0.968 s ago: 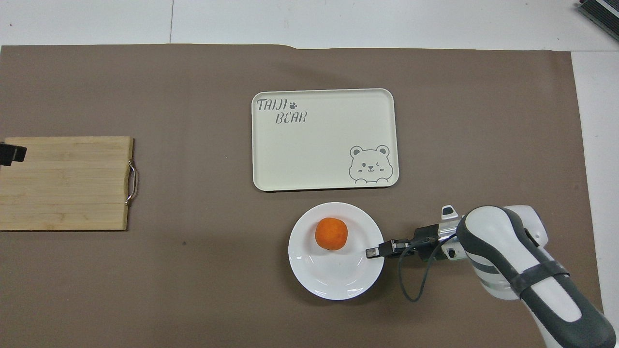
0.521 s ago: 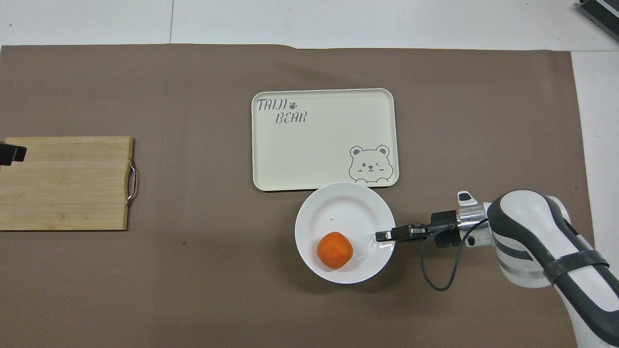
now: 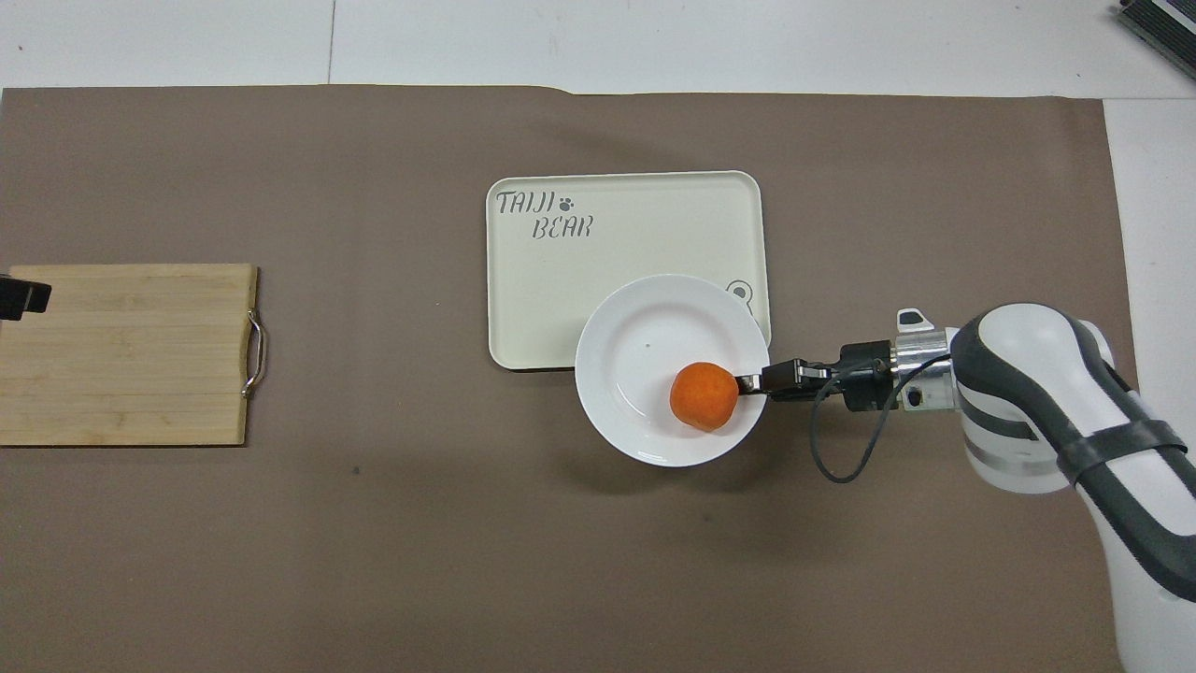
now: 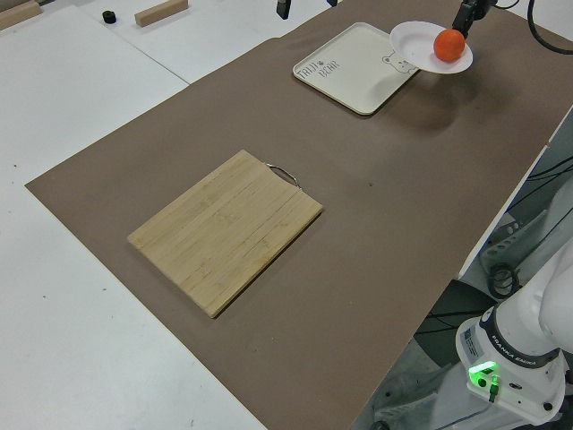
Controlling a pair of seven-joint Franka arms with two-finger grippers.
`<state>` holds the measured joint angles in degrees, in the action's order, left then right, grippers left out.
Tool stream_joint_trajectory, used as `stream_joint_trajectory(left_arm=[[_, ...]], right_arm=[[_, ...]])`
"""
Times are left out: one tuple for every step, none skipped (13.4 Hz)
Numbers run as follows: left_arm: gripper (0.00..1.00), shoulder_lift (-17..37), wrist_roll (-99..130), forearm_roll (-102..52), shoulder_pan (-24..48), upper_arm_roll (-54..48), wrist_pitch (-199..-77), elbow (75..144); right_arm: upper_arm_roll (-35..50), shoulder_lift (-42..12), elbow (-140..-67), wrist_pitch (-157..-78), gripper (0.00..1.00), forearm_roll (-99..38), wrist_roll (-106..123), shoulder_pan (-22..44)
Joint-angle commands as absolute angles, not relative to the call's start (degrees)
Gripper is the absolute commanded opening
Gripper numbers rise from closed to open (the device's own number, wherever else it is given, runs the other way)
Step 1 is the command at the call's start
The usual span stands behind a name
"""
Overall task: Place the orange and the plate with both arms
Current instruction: 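Slide the plate with the orange onto the bear tray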
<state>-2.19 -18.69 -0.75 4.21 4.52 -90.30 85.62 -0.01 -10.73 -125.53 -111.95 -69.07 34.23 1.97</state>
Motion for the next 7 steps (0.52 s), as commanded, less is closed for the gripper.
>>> stream_joint_trajectory(left_arm=[[1.00, -2.46, -19.25, -0.09, 3.69, 4.04, -89.30, 85.25], [1.00, -2.46, -19.25, -0.09, 3.69, 4.04, -89.30, 85.25], [1.00, -2.46, -19.25, -0.09, 3.69, 4.04, -89.30, 85.25], [1.00, -2.46, -19.25, -0.09, 3.69, 4.04, -89.30, 85.25], [1.00, -2.46, -19.25, -0.09, 3.69, 4.04, -89.30, 85.25], [1.00, -2.46, -19.25, -0.09, 3.69, 4.04, -89.30, 85.25], [1.00, -2.46, -19.25, -0.09, 3.69, 4.04, -89.30, 85.25]], right_arm=[[0.70, -16.24, -118.68, -113.55, 0.00, -72.33, 30.94, 2.20], [0.79, -18.00, -116.83, -114.25, 0.00, -72.68, 31.02, 2.37], [0.79, -19.84, -115.07, -115.65, 0.00, -72.69, 31.11, 2.98], [0.79, -21.34, -113.48, -117.40, 0.00, -73.38, 30.85, 3.86], [0.79, -22.75, -112.25, -119.07, 0.00, -75.56, 30.85, 4.82], [0.79, -24.16, -111.11, -120.40, 0.00, -77.33, 30.85, 5.97], [0.79, -25.82, -109.18, -121.45, 0.00, -77.95, 30.76, 6.50]])
